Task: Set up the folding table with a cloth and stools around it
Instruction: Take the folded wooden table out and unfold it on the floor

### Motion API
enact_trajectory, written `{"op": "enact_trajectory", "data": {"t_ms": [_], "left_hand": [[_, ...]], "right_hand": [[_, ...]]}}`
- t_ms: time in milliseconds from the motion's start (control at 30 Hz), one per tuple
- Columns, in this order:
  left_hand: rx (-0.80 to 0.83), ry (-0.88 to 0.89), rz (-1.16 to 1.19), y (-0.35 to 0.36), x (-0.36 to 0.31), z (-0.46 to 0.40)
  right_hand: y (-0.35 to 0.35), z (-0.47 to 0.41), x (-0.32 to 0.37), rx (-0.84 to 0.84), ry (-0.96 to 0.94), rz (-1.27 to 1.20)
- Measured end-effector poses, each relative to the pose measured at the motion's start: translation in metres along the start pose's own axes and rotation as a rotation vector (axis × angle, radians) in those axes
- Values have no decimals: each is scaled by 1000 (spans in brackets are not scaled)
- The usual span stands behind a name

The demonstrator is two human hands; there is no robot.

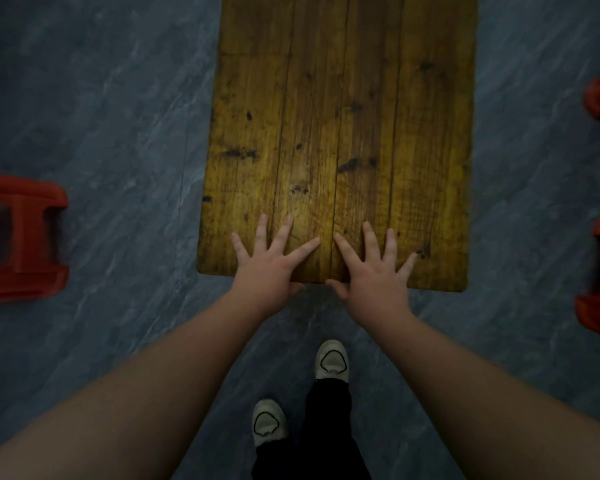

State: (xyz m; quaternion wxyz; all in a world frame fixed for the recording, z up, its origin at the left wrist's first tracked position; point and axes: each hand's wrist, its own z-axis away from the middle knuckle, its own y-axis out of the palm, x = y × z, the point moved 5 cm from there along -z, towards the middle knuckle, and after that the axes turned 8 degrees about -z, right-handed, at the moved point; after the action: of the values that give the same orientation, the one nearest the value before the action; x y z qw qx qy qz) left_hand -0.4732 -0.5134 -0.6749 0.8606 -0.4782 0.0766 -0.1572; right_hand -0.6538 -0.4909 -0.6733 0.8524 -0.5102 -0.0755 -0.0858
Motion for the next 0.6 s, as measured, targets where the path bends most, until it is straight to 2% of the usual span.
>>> {"op": "enact_trajectory", "data": {"t_ms": [133,267,600], "left_hand": [[39,-12,78,-11,-2,1],[-28,-74,174,-31,2,-9],[-93,-95,152,-85,37,-94]], "right_hand": [[-13,2,-4,40,0,-19],[-35,-12,-10,-11,8,-19],[-79,-103,-16,-114,23,-67]]}}
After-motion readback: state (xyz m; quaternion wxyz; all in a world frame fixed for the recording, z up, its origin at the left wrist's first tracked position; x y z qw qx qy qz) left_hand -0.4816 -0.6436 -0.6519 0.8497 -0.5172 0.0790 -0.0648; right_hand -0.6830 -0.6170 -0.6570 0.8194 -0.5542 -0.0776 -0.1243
